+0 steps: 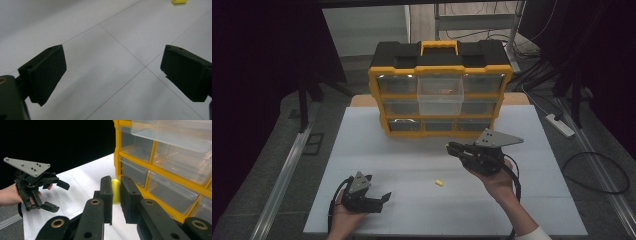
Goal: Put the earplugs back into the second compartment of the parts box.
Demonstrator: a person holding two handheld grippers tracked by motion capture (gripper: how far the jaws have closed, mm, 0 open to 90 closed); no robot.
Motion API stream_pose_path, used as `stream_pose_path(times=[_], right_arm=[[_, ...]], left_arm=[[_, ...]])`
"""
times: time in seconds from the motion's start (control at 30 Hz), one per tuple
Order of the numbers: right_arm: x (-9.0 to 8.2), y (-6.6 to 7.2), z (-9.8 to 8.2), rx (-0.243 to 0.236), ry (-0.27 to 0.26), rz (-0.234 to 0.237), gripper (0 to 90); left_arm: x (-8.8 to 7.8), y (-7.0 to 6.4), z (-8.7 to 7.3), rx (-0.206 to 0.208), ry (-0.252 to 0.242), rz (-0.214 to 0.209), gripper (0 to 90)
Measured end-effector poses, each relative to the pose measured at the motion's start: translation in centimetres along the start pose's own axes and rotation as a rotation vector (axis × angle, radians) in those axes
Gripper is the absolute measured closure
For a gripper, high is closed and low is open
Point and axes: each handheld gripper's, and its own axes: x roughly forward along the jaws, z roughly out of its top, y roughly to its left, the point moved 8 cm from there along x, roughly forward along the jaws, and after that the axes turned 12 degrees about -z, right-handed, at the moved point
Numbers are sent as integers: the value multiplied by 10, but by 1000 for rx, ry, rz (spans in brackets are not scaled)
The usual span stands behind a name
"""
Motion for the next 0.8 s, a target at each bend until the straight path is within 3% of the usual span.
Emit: stream_pose_path(times=[0.8], right_arm=[[-5, -1, 14, 1, -44, 4, 807]], left_arm=[[1, 0, -1, -3, 5, 1, 66]])
